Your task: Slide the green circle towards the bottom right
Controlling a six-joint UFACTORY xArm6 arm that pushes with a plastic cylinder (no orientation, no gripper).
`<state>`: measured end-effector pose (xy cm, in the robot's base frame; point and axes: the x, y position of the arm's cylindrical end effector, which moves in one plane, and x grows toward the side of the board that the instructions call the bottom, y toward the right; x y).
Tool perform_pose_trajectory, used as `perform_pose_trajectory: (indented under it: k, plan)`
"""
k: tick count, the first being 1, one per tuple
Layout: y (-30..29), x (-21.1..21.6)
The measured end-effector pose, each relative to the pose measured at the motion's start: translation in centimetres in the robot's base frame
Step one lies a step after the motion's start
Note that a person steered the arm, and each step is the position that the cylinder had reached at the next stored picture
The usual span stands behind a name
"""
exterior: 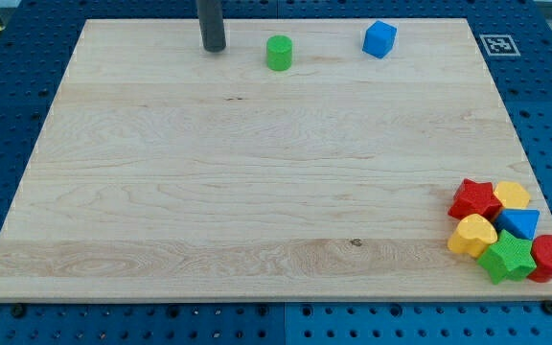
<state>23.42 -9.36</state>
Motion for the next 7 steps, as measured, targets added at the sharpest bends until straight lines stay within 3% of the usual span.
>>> perform_pose_trajectory:
  k: [1,2,3,4,7]
  plan:
    - [4.3,-1.9]
    - [10.6,1.2]
    - [14.6,9.5]
    - [14.7,12.8]
    - [9.3,2.9]
